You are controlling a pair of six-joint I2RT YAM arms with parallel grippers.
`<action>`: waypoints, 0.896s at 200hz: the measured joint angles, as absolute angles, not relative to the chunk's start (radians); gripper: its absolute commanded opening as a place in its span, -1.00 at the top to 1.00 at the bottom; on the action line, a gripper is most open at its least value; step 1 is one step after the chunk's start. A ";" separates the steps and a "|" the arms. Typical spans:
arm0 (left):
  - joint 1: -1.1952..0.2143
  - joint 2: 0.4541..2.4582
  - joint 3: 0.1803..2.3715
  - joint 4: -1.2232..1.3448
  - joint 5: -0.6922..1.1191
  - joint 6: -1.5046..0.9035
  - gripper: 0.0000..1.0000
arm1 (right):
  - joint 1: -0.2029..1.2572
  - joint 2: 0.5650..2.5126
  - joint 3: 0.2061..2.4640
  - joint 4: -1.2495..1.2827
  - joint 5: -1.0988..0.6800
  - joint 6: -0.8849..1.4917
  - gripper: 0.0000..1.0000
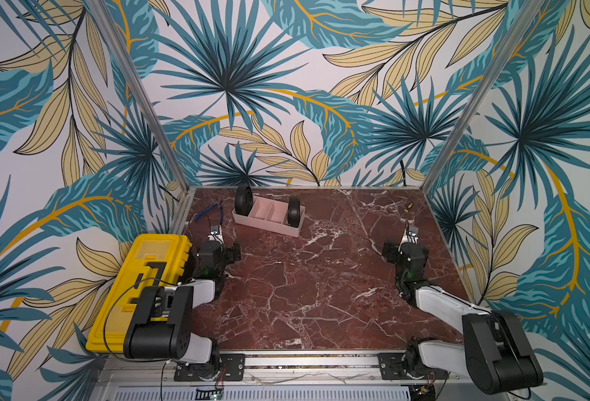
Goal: Place the belts into the storage roll
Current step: Reset both arms
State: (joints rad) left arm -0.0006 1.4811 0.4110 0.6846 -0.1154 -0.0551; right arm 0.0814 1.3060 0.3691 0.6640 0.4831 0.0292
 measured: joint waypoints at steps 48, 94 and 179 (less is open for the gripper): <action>0.001 1.567 0.381 0.869 -0.128 -0.033 -0.99 | 0.037 1.510 0.360 0.811 0.344 0.010 -0.99; 0.001 1.566 0.381 0.917 -0.128 -0.032 -0.99 | -0.015 1.499 0.403 0.828 0.238 0.015 -0.99; 0.002 1.566 0.381 0.928 -0.128 -0.032 -0.99 | -0.015 1.498 0.403 0.828 0.211 0.015 -0.99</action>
